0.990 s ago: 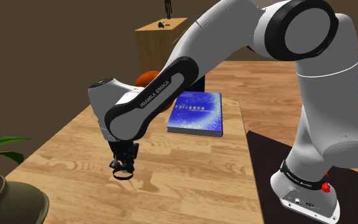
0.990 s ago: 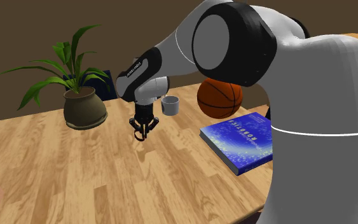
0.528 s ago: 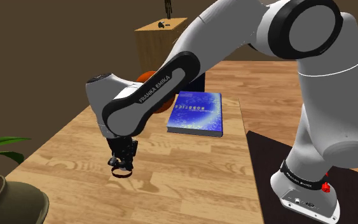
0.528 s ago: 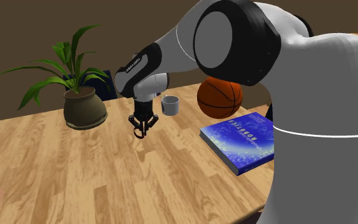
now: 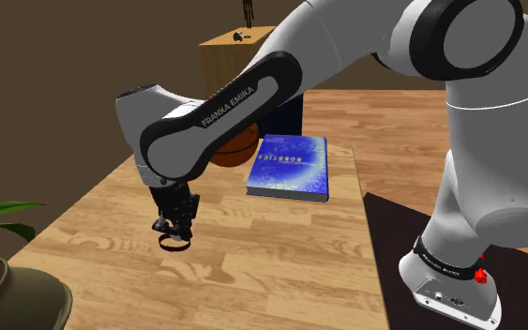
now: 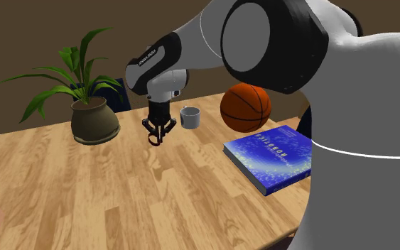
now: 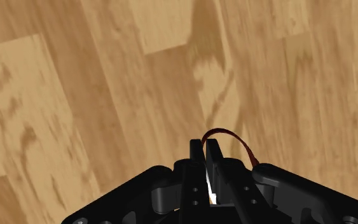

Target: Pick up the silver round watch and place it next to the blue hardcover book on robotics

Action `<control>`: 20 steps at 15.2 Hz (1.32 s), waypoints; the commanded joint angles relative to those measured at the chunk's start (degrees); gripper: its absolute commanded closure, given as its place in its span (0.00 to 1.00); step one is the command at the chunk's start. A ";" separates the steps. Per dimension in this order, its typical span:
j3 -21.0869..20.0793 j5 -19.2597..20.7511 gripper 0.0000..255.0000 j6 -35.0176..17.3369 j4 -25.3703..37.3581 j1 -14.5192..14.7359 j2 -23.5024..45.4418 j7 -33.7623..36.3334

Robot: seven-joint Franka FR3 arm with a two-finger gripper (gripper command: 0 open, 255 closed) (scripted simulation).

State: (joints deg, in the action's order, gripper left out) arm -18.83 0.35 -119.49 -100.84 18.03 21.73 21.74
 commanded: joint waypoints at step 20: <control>3.19 -7.27 1.00 1.61 -20.59 -8.61 -21.88 -14.28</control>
State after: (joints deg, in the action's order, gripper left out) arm -16.25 -6.50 -117.63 -119.59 10.16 1.30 9.09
